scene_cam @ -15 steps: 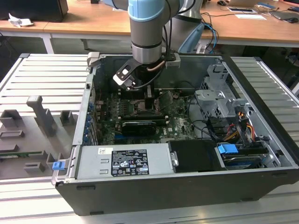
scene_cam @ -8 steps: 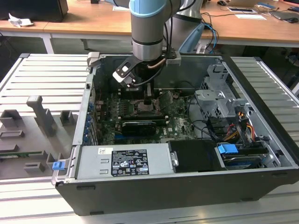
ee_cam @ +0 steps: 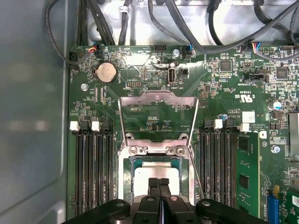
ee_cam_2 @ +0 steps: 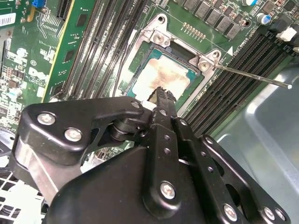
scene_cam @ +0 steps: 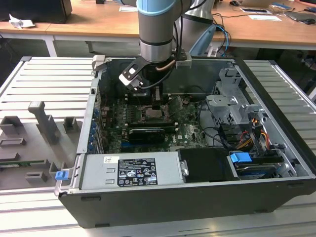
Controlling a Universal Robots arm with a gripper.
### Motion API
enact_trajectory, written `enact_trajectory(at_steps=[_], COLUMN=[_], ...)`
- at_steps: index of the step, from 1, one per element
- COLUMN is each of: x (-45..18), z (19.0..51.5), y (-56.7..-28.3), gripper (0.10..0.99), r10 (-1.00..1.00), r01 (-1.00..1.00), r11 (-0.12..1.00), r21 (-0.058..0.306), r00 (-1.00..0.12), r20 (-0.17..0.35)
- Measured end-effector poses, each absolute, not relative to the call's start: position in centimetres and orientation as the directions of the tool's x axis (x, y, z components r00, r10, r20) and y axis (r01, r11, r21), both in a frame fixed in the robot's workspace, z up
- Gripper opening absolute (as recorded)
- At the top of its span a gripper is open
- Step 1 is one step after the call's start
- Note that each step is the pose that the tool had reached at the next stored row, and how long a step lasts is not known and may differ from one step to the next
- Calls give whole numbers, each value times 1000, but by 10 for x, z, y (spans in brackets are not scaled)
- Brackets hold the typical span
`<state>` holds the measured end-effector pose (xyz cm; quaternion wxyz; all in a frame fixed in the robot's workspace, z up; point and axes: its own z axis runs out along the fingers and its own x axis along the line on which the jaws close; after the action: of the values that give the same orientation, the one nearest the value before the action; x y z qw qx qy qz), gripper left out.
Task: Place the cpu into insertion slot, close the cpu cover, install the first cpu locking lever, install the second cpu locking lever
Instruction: 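Close the cpu cover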
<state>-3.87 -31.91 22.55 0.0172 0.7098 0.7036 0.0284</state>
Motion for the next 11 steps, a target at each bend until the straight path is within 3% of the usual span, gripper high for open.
enact_trajectory(at_steps=[11], x=[-32], z=[243], y=[-319], gripper=[106], r10=[1000], r01=[998], r11=[-9], r21=[64], r00=[8], r20=[16])
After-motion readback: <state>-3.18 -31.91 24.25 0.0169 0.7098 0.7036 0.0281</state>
